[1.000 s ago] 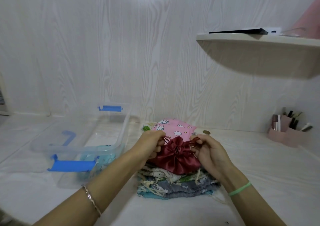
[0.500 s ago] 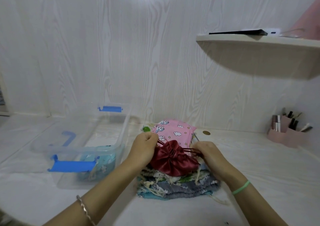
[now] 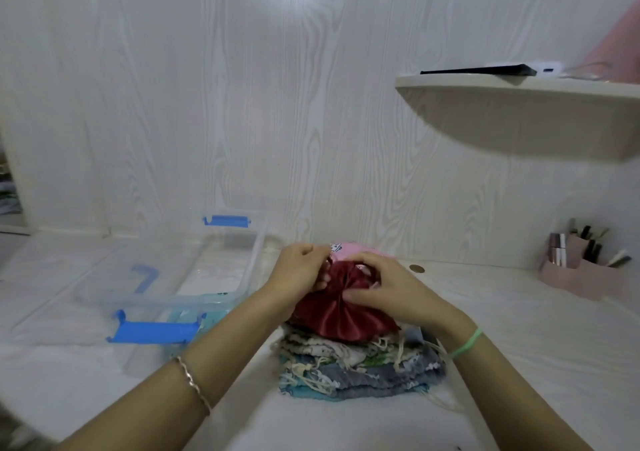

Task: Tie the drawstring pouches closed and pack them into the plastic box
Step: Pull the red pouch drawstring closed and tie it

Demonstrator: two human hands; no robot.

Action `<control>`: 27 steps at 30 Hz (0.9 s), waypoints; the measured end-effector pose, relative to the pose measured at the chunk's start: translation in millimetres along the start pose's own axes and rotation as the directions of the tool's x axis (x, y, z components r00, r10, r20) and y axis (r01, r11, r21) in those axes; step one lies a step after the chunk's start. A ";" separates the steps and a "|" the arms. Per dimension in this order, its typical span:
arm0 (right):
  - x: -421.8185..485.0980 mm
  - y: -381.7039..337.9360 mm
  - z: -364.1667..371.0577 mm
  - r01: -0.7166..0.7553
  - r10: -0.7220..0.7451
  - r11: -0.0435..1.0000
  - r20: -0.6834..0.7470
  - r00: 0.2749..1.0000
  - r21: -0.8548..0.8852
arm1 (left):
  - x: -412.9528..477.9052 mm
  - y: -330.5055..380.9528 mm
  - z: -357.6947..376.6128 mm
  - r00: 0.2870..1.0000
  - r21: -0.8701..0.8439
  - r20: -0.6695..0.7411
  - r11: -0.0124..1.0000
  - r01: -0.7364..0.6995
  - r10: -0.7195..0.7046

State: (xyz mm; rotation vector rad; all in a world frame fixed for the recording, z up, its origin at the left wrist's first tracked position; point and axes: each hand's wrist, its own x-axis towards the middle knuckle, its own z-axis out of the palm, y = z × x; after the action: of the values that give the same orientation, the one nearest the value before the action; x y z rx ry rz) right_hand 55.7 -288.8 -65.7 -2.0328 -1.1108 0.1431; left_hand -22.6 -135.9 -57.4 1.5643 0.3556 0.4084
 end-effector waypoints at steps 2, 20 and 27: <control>16.8 -10.7 -12.0 0.033 -0.034 0.999 -0.097 0.995 -0.013 | -4.0 16.7 -4.8 0.999 -0.026 -0.023 0.999 -0.030 0.029; 122.1 -179.7 21.8 0.450 -0.443 0.893 -0.141 0.885 0.022 | 20.0 122.3 -160.1 0.968 -0.551 0.230 0.808 0.210 -0.095; 138.0 -159.1 98.4 0.380 -0.327 0.887 0.224 0.918 -0.263 | 49.3 61.1 -197.6 0.876 -0.055 0.096 0.876 0.480 -0.473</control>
State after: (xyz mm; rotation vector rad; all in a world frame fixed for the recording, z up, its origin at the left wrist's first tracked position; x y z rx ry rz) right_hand -8.7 -80.0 13.4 -2.0652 -1.6858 -0.0416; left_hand -72.8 59.6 9.2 1.3536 0.6390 -0.0270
